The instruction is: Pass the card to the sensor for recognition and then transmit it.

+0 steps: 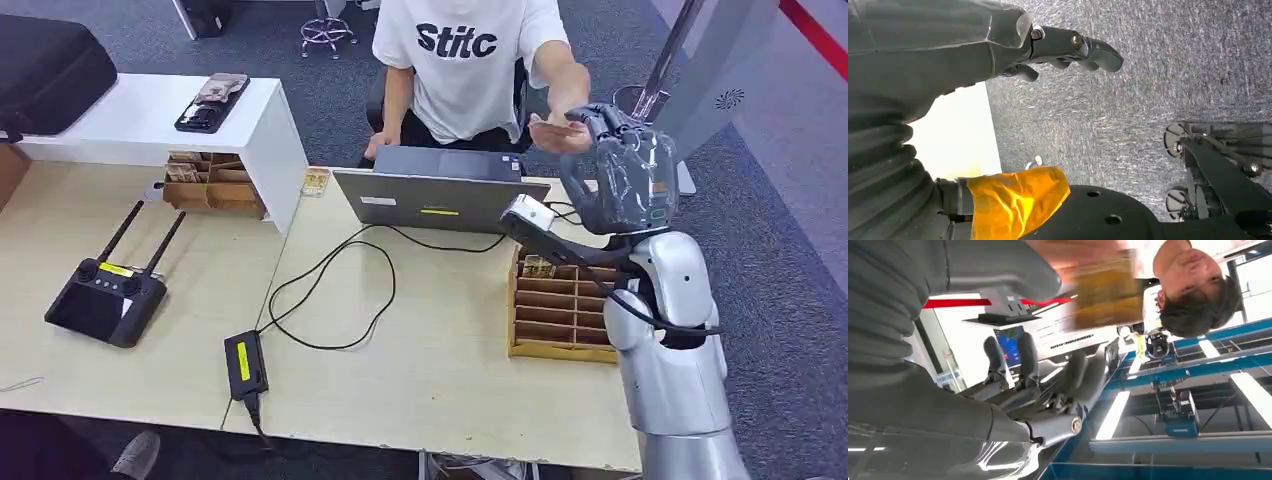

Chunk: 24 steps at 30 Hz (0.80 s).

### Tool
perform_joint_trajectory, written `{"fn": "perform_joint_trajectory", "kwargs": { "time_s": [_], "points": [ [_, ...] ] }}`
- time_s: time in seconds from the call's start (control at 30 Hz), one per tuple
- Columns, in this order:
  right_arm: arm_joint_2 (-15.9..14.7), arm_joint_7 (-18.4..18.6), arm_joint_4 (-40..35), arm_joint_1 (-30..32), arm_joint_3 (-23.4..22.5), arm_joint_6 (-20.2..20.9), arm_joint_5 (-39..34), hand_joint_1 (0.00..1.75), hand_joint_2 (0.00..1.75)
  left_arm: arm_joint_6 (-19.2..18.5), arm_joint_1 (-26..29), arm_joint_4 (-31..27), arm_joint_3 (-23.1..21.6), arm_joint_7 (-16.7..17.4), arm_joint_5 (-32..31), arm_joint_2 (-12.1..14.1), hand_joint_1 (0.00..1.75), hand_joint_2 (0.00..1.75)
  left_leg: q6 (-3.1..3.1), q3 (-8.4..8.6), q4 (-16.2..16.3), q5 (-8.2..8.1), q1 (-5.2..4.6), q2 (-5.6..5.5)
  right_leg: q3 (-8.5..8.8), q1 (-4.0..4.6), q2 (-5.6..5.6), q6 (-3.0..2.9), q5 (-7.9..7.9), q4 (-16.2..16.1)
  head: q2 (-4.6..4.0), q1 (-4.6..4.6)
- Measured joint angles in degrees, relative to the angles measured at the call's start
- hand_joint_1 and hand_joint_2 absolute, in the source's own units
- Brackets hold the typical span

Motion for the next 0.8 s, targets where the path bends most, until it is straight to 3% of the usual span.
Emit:
{"fn": "perform_joint_trajectory", "kwargs": {
  "time_s": [0.5,0.8],
  "points": [
    [-0.42,0.52,-0.20,0.01,0.00,-1.11,0.55,0.00,1.75,0.09,0.00,0.00,-0.20,-0.04,0.44,0.02,0.00,1.75,0.00,0.01,0.01,0.00,0.00,0.00,-0.01,0.00,0.01,0.00,0.00,0.00,0.00,0.00],
    [-1.12,-0.42,-8.94,1.66,0.00,-1.29,0.17,0.00,1.75,0.33,0.03,0.00,-0.55,-0.02,0.79,0.02,0.00,1.75,0.00,0.00,0.01,0.00,0.00,0.00,-0.01,0.00,0.00,0.00,0.00,0.00,0.00,0.00]
  ]
}}
